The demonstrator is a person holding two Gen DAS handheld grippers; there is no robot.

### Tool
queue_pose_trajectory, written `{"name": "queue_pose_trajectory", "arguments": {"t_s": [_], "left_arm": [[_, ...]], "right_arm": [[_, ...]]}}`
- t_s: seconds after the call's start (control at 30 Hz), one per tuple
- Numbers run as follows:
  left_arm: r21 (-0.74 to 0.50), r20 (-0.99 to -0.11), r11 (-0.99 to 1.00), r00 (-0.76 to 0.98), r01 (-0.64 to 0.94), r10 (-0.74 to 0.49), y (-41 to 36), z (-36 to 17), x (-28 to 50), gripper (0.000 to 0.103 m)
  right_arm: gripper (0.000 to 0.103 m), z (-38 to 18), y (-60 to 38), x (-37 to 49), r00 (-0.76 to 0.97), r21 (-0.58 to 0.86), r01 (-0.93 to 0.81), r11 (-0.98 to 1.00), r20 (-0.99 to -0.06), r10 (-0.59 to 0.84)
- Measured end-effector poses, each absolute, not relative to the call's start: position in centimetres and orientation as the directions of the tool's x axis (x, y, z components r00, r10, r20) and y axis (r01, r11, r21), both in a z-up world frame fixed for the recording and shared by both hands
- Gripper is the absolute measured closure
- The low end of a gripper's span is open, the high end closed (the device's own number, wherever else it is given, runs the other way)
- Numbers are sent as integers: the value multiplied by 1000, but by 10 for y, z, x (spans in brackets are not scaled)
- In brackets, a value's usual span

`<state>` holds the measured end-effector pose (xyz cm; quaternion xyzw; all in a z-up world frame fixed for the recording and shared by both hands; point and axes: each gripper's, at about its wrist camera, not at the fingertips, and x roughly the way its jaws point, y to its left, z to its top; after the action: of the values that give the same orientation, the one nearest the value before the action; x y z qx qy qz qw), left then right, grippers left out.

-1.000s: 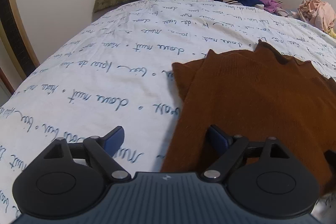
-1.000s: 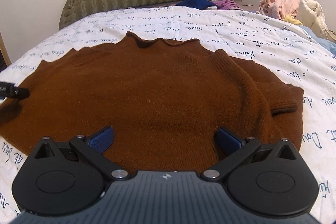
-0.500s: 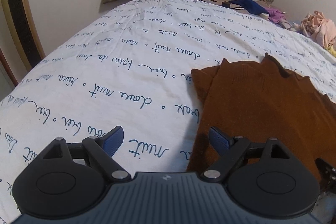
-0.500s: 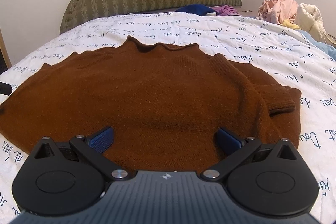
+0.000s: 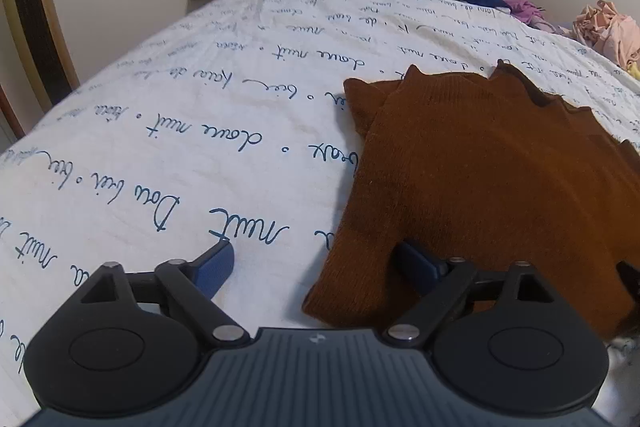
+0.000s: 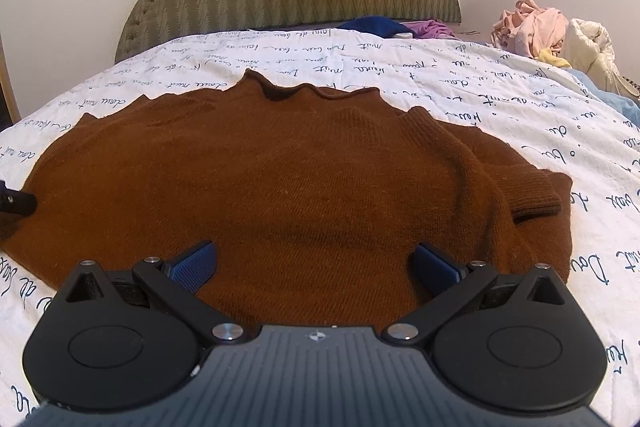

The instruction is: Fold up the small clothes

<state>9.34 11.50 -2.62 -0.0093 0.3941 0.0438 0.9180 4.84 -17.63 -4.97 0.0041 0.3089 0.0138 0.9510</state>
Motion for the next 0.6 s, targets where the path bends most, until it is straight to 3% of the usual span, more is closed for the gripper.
{"name": "queue_pose_trajectory", "arguments": {"t_s": [0.3,0.6], "left_arm": [[70,-641,992,757,-109,128,105,-40,79,3],[53,-627,991,768,-124,130,107,-43,77,1]], "right_arm": [[0,-50,-176,48,809,16,-24,1000,-587,28],[0,-50,-177,48,809,16,-24,1000,-587,29]]}}
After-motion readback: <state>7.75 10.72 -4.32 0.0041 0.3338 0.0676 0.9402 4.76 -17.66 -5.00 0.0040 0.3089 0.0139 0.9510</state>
